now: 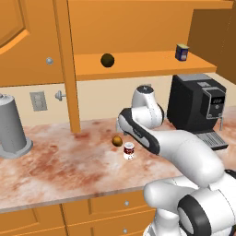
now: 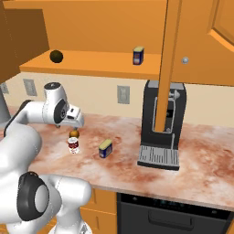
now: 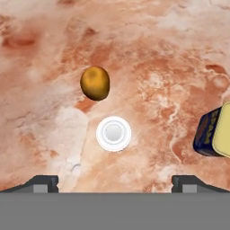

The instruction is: Pick the cans from the counter and place them in their designated side in the cabinet.

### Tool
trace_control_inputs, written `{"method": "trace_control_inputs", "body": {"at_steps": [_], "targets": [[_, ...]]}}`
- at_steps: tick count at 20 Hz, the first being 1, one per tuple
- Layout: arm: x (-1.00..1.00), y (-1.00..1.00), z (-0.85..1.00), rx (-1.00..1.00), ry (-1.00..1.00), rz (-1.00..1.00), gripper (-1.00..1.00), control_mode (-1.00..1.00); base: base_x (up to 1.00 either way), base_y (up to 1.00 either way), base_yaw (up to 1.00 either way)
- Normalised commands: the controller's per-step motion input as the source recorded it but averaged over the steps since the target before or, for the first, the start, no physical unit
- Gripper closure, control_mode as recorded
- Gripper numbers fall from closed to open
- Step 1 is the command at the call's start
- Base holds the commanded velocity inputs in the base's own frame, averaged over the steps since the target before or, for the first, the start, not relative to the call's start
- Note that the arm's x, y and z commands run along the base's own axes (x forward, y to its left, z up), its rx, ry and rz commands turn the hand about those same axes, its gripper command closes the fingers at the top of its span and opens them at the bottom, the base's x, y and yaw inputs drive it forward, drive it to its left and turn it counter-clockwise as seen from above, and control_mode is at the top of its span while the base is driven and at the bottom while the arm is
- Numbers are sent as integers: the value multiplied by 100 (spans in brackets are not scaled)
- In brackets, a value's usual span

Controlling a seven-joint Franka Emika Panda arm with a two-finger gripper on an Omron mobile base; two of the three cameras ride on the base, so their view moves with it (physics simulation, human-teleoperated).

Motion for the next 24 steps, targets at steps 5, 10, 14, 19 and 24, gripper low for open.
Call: {"method": "trace_control_inputs", "body": {"at_steps": [5,10,14,19,24], "targets": [[9,0,-24,0,1,0,-100,-100,0,0,0],[9,0,-25,0,3,0,-100,-100,0,0,0],[10,0,-21,0,6,0,-100,-100,0,0,0],[12,1,-20,0,7,0,-100,-100,0,0,0],[11,5,-21,0,8,0,-100,-100,0,0,0]]}}
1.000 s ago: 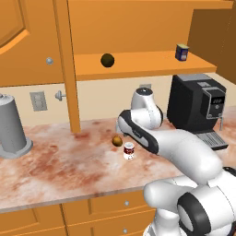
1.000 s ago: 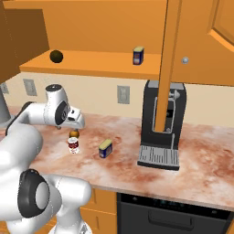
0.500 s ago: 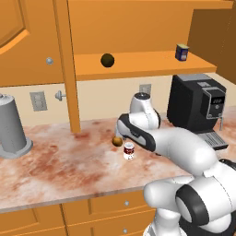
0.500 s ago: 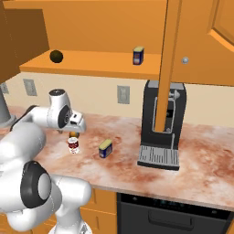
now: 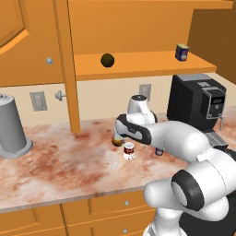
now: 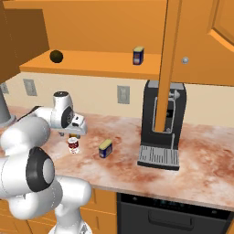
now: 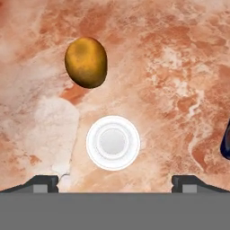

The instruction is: Pick the cans from the counter and place them in their designated side in the cabinet.

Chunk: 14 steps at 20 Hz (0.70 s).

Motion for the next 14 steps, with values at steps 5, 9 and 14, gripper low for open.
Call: {"method": "trace_control_inputs", "body": {"at_steps": [5,9,14], "targets": [[10,7,-17,0,7,0,-100,-100,0,0,0],[11,2,-18,0,5,0,-100,-100,0,0,0],[9,0,-20,0,2,0,-100,-100,0,0,0]]}}
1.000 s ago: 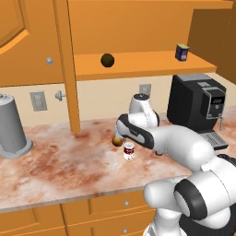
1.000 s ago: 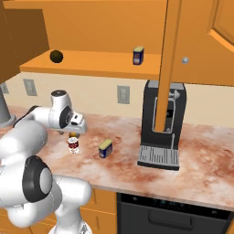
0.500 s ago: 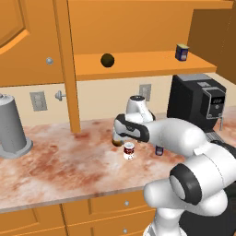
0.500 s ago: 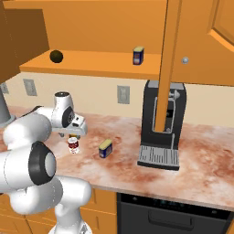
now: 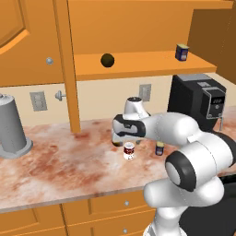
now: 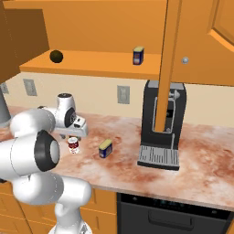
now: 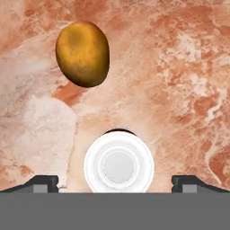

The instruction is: Pick the cans from the counter and place them in their designated side in the cabinet.

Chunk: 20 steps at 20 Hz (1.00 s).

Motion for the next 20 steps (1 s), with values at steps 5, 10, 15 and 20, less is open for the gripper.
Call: {"method": "trace_control_inputs", "body": {"at_steps": [5,10,15,20], "targets": [[9,0,-22,0,1,0,-100,-100,0,0,0],[7,0,-22,0,1,0,-100,-100,0,0,0],[8,0,-21,0,1,0,-100,-100,0,0,0],[2,0,-8,0,1,0,100,-100,0,0,0]]}}
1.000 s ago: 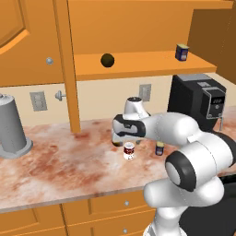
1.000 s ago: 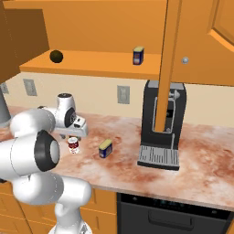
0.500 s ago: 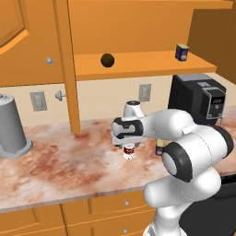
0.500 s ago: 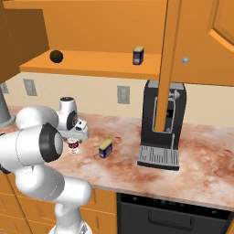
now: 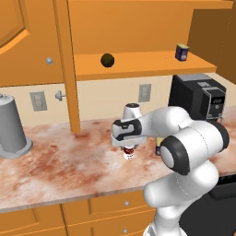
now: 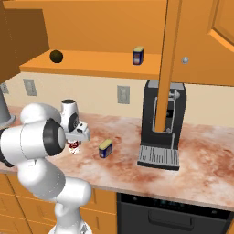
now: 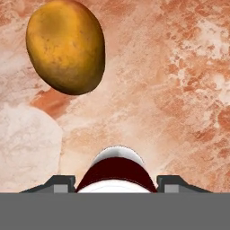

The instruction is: Pick the cans from the counter and place them in their designated side in the cabinet.

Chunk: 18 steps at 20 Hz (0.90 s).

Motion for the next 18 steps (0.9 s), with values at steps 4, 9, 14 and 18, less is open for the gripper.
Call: {"method": "trace_control_inputs", "body": {"at_steps": [4,9,14,18], "targets": [[0,0,0,0,0,0,100,-100,0,0,0],[-9,-1,16,0,-8,0,100,-100,0,0,0],[-19,-15,45,0,-15,0,100,-100,0,0,0],[-23,-22,52,0,-15,0,100,-100,0,0,0]]}}
